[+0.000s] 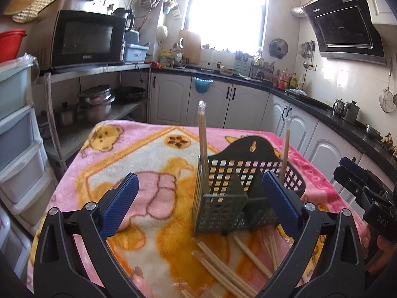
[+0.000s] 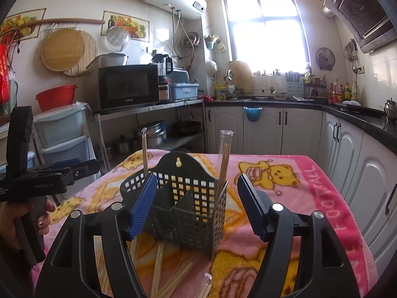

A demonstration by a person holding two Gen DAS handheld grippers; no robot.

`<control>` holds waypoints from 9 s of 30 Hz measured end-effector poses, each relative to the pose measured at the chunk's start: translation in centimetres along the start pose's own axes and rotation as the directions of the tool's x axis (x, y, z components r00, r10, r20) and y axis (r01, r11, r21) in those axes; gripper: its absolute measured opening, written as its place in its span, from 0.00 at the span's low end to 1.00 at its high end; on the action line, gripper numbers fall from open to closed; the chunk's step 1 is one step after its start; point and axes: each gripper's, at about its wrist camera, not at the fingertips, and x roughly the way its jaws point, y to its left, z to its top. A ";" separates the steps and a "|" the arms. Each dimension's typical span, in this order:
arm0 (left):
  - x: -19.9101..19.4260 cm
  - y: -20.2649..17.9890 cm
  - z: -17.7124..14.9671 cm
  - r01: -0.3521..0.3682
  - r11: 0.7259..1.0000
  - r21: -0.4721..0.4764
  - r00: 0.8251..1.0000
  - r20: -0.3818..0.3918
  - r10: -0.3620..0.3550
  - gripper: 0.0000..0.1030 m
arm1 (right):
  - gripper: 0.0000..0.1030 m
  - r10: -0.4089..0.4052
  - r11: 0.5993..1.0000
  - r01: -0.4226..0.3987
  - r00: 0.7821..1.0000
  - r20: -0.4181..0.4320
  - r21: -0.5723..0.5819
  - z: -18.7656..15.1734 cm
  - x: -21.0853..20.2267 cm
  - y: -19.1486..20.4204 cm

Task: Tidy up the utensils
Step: 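Move both grippers back down toward the chopsticks beside the caddy, then close the left gripper on a wrapped chopstick while the right gripper grasps another, then raise both held chopsticks upright and bring them above the caddy, then open the right gripper while the left gripper releases its chopstick into the caddy, then move both grippers down to the remaining chopsticks beside the caddy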

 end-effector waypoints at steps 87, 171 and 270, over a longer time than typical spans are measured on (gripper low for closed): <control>3.8 2.9 -5.2 0.116 0.985 -0.126 0.954 -0.263 -0.145 0.00 | 0.03 0.212 0.950 -0.093 0.893 -0.396 0.298 -5.1 6.1 -2.6; 0.9 -7.1 13.3 0.317 0.948 -0.008 0.925 0.224 -0.308 0.00 | 0.02 0.124 0.977 -0.165 0.955 0.269 0.135 15.1 1.7 -2.7; 1.4 4.8 -8.3 -0.052 0.977 -0.205 0.950 -0.312 -0.015 0.63 | 0.46 0.074 0.997 -0.071 0.886 -0.458 0.025 -5.0 5.8 1.1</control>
